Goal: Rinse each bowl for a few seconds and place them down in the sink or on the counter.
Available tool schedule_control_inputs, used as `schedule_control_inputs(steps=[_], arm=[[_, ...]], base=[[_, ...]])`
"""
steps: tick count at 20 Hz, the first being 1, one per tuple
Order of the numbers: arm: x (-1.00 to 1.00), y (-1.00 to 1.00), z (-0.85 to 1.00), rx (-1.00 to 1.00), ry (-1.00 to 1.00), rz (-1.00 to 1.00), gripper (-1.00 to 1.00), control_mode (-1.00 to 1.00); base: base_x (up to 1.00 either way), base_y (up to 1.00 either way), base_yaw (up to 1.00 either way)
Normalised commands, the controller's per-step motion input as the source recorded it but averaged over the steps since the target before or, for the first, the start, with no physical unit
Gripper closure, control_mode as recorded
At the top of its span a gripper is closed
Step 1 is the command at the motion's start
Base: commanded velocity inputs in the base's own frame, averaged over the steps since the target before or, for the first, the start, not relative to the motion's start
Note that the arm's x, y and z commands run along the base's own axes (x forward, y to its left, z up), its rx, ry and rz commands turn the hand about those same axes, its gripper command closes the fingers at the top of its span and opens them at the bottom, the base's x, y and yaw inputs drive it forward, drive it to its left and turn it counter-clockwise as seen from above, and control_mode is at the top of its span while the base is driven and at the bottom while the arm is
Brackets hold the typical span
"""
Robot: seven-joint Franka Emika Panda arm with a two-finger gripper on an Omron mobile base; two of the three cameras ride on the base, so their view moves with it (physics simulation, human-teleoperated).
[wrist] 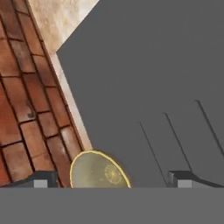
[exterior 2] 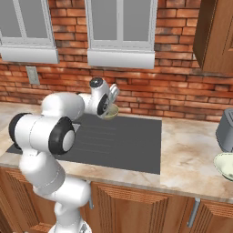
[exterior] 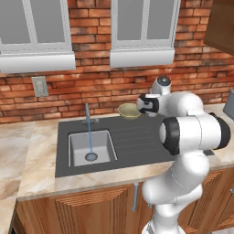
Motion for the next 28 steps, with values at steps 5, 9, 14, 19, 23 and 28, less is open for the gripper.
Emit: schedule_control_inputs(steps=[5, 9, 14, 19, 23, 28], arm=[[-0.29, -0.17, 0.45, 0.04, 0.01, -0.32, -1.0, -1.0], [-0.26, -0.07, 0.24, 0.01, 0.03, -0.35, -1.0, -1.0], [-0.4, -0.11, 0.22, 0.01, 0.0, -0.31, -1.0, -1.0], [-0.44, -0.1, 0.14, 0.01, 0.0, -0.31, -1.0, -1.0], [-0.53, -0.01, 0.0, 0.0, 0.0, -0.31, -1.0, -1.0], [-0.66, -0.07, -0.02, 0.0, -0.03, -0.27, -1.0, -1.0]], base=[[0.0, 0.0, 0.0], [0.0, 0.0, 0.0], [0.0, 0.0, 0.0], [0.0, 0.0, 0.0], [0.0, 0.0, 0.0], [0.0, 0.0, 0.0]])
